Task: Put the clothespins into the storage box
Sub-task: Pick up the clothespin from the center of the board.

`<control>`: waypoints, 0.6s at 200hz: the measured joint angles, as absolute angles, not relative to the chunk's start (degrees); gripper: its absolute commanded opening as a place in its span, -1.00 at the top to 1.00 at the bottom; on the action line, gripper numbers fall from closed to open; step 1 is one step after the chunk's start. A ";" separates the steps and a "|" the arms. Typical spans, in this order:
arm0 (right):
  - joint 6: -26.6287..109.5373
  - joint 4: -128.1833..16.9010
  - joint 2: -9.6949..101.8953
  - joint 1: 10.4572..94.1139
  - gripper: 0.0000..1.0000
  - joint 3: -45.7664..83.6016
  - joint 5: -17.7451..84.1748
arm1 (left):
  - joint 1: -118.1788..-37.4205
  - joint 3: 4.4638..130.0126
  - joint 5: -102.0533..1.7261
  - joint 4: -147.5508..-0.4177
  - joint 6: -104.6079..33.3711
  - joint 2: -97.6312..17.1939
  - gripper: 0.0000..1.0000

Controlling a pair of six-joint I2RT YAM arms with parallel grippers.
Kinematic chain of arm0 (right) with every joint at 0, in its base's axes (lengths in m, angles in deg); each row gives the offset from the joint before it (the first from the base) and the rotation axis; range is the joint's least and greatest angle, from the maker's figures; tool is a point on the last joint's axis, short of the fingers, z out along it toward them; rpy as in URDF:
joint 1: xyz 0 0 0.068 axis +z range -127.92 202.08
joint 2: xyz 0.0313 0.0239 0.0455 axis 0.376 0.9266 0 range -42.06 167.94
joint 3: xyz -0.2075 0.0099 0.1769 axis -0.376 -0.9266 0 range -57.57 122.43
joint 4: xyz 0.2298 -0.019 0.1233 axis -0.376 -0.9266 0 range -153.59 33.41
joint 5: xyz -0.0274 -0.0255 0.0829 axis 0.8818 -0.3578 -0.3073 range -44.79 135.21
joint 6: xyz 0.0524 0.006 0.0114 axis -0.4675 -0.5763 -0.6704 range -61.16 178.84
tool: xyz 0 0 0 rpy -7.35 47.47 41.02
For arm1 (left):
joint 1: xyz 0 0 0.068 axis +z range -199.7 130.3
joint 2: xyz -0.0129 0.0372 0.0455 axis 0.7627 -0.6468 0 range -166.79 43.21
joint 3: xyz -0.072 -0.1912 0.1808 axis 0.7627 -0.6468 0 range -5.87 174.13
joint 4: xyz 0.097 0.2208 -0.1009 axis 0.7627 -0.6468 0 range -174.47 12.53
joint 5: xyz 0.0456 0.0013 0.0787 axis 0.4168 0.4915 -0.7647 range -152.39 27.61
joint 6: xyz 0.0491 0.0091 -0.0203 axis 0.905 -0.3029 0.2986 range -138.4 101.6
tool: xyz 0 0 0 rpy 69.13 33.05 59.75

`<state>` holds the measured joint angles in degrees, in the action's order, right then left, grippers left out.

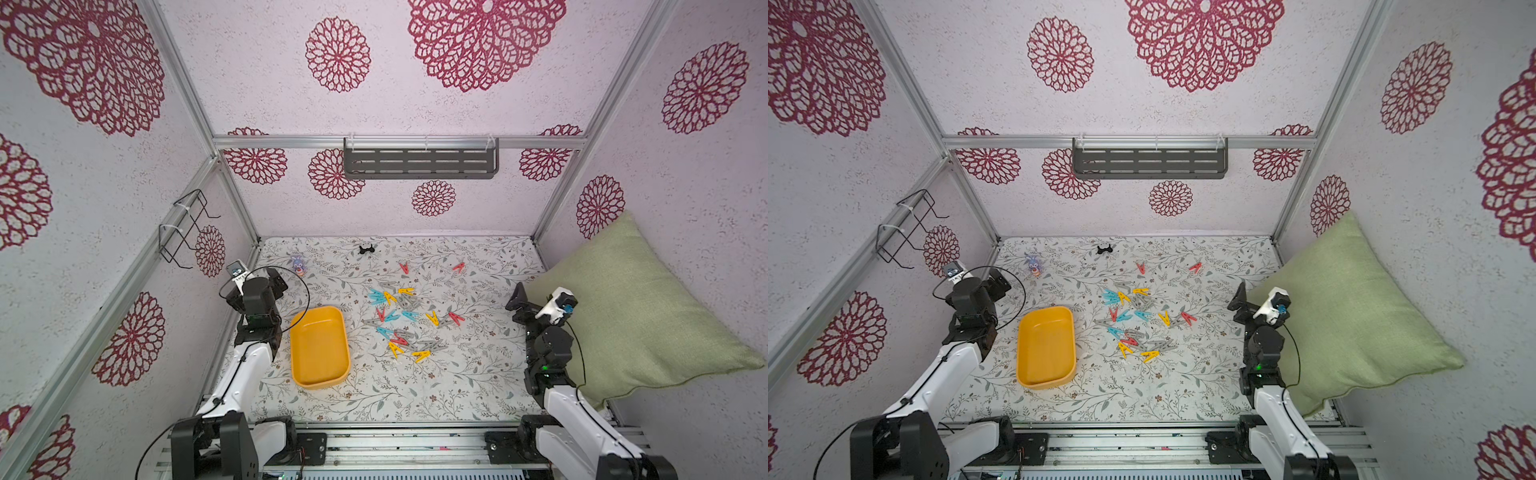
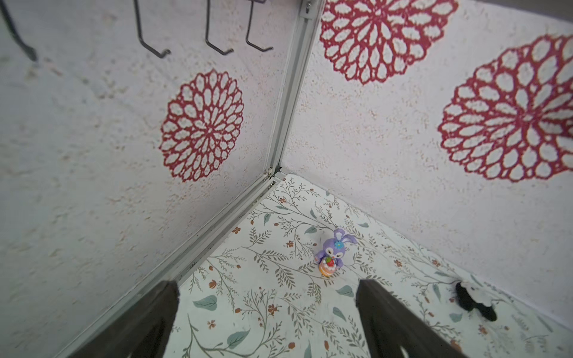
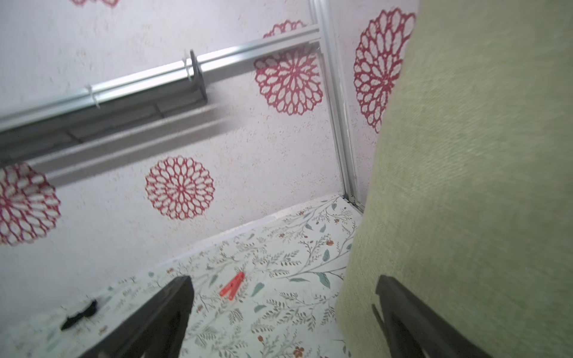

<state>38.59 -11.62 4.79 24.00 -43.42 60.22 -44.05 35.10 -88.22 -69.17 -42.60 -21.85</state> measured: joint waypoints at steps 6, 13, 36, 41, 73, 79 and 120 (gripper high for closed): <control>36.25 -14.44 2.91 23.65 -0.98 -42.52 60.09 | -44.05 36.96 -88.17 -72.80 -44.62 -20.93 -0.95; 33.95 -17.39 1.49 23.41 -0.98 -41.54 59.87 | -44.03 38.69 -87.60 -76.12 -46.25 -20.19 -0.95; 27.55 -31.21 2.25 23.08 -0.98 -34.85 58.25 | -44.16 43.37 -84.09 -86.39 -50.71 -18.68 -0.95; 26.74 -33.61 3.32 23.08 -0.98 -33.15 57.77 | -44.20 43.87 -83.30 -88.14 -51.41 -18.44 -0.95; 23.22 -45.63 10.60 23.10 -0.98 -25.76 53.81 | -45.80 44.77 -79.19 -97.37 -55.54 -15.18 -0.95; 22.83 -47.14 10.64 23.12 -0.98 -25.80 53.16 | -46.21 44.77 -78.42 -98.55 -56.31 -14.35 -0.95; 21.65 -55.23 15.08 24.21 -0.98 -19.77 44.35 | -48.68 44.77 -69.99 -104.47 -62.74 -9.50 -0.95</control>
